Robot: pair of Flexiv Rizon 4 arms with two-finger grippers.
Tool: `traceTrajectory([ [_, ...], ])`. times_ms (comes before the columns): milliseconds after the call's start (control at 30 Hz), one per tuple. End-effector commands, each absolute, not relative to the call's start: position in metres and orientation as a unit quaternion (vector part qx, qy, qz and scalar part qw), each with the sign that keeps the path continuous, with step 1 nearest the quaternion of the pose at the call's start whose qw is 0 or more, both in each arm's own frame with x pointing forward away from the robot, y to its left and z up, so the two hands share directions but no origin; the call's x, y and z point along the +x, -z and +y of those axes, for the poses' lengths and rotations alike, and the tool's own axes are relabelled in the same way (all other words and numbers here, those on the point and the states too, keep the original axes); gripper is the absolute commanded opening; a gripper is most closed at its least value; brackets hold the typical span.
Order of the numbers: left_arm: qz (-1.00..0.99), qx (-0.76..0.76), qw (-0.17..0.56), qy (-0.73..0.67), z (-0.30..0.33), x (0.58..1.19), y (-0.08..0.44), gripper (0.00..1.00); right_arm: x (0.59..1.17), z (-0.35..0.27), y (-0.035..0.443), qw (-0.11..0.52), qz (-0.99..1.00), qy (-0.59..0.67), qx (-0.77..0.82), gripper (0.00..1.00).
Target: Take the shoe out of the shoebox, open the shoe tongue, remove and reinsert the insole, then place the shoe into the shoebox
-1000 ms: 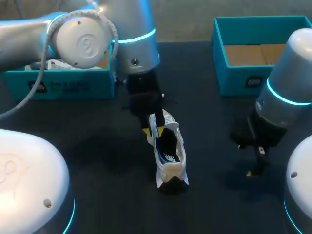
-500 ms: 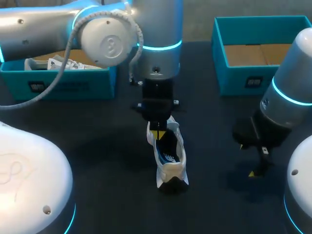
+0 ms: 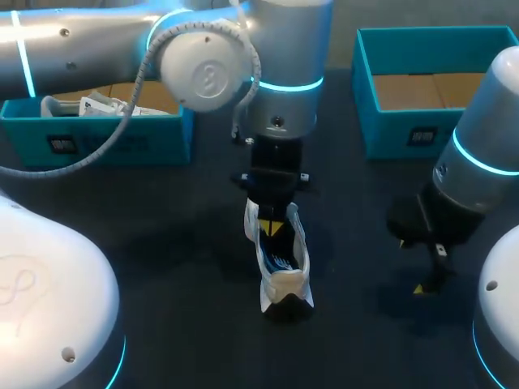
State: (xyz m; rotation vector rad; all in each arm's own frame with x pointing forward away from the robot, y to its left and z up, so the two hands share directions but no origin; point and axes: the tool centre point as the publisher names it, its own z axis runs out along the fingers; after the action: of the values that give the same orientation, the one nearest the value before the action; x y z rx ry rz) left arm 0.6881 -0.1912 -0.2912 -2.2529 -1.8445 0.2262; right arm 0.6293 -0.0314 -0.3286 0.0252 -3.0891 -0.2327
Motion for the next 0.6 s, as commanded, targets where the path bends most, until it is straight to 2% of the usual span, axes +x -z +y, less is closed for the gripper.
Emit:
traceTrajectory([
  [33, -0.62, -0.771, 0.117, -0.083, -0.193, 0.689, 0.305, 0.0, 0.628, -0.032, 0.329, 0.02, -0.997, 0.075, 0.008, 1.0],
  [600, -0.574, -0.804, 0.135, -0.082, -0.186, 0.673, 0.337, 0.0, 0.628, -0.032, 0.329, 0.02, -0.997, 0.075, 0.008, 1.0],
])
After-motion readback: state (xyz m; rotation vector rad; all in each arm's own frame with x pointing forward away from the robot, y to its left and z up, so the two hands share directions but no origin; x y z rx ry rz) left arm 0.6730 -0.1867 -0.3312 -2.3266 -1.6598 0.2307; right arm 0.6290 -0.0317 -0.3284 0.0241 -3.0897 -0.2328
